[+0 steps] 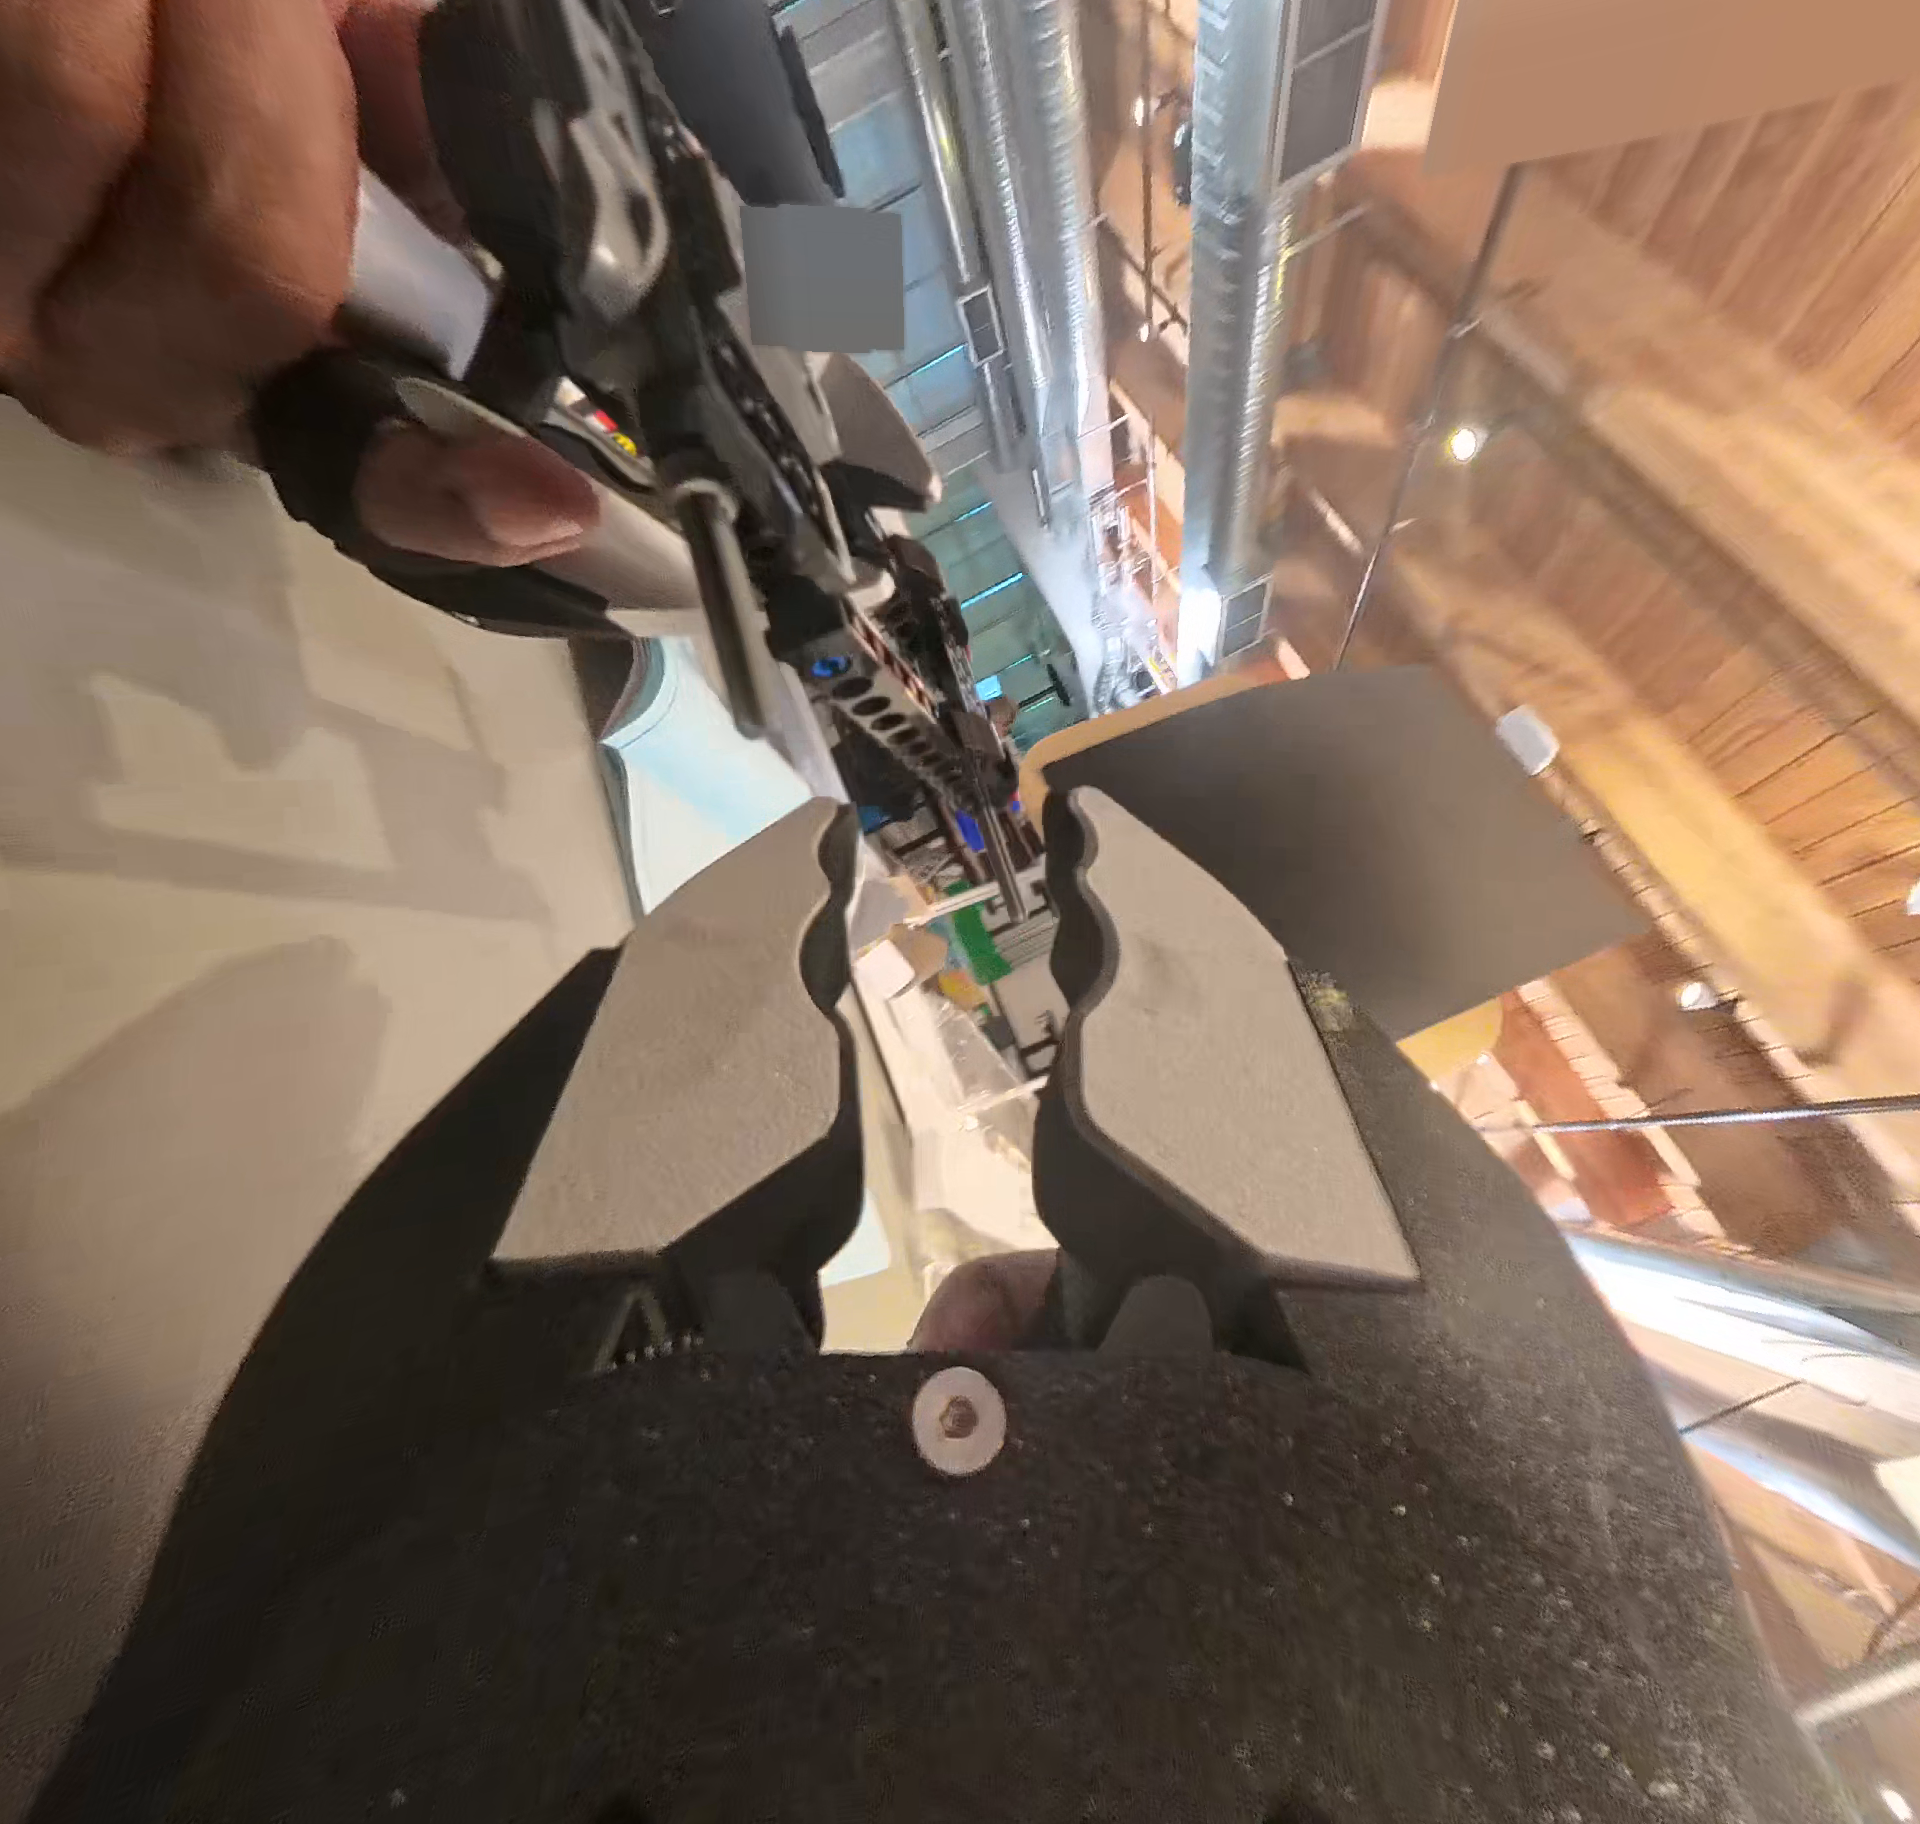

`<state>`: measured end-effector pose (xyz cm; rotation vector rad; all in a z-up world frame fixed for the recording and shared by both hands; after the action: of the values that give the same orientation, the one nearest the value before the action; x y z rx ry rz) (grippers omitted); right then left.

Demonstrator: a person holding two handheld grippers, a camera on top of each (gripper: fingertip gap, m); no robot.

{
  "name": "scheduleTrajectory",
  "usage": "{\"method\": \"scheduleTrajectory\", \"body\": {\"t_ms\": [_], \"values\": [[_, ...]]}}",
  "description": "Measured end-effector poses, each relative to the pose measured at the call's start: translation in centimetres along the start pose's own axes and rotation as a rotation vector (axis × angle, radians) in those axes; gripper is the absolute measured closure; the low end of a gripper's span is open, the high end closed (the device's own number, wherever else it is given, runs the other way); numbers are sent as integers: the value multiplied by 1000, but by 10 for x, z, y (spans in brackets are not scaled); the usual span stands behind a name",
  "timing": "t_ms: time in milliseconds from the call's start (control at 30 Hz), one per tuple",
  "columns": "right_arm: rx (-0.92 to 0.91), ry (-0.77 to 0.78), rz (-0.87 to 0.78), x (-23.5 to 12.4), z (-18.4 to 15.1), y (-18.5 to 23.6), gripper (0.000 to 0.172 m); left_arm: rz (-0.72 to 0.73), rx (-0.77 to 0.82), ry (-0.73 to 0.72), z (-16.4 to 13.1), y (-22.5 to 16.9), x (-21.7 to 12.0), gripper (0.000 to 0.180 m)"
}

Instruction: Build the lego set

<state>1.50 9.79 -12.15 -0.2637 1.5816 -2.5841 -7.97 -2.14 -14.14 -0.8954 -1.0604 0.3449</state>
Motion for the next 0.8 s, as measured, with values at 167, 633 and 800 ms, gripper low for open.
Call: {"method": "scheduleTrajectory", "body": {"t_ms": [167,633,800], "values": [[-69,-66,-42,1,7,5,140,18,-30,21,-2,1,-1,167],[-208,-103,-81,-1,9,14,145,-7,-79,2,-2,-1,-1,168],[-215,-113,-88,1,10,15,144,-16,-112,18,-8,1,4,168]]}}
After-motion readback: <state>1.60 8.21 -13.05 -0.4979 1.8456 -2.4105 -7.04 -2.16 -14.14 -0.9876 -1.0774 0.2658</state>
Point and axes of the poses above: each gripper's, where its closed fingertips meet, x out along the fingers, z out of its top, y = z × x across the jaws, the point moved 8 cm from there along -x, back along the fingers, and after that the axes turned 11 degrees about y, right-handed, at the moved point
